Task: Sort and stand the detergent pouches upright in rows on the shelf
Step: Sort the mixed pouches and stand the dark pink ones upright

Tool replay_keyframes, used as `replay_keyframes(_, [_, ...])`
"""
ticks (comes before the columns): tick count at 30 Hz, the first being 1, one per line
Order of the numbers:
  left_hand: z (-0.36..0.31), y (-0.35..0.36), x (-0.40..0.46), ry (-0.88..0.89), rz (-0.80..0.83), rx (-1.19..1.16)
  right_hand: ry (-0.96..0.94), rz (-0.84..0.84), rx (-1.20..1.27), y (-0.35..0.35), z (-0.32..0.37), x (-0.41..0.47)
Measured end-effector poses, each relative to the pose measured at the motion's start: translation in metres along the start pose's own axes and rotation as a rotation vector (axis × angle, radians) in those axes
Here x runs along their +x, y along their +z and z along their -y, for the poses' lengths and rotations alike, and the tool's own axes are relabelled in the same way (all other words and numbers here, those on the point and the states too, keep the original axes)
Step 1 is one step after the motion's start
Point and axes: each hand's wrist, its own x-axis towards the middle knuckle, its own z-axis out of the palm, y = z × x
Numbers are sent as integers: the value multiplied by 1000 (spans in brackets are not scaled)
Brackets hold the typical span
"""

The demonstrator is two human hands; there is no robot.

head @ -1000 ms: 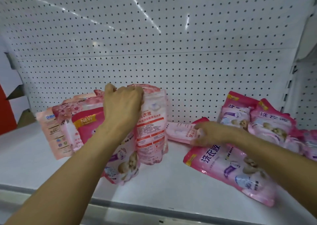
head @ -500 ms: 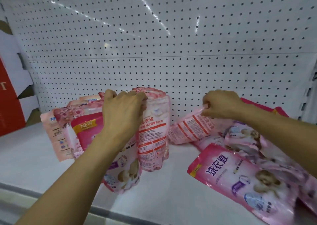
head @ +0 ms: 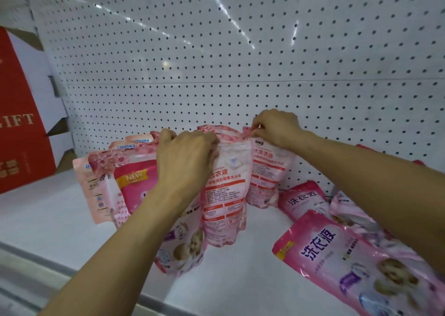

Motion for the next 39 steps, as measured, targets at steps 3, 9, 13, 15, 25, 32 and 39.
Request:
replay_keyframes(3, [1,-1,-2,18,-28,19,11,78,12,7,4,2])
replay_keyframes(9, [0,1,-8,130,-89,102,15,-23,122,-7,-13,-43])
replay_keyframes(13, [-1,1,-15,232,-183,122,75,-31,71,-13,-22,-106])
replay_keyframes(15, [-4,1,-19,293,-240,115,194,296,32,-8,-30,-136])
replay_keyframes(25, [-68,30,-73,435,332,-424,407,555,164,20,-47,-185])
replay_keyframes(32, [-75,58,-106,-314,830,-1104,305,422,662,-21,-33,-199])
replay_keyframes(39, [-75,8,-78,-562,433,-1349,347,155,1098,-34,-19,-193])
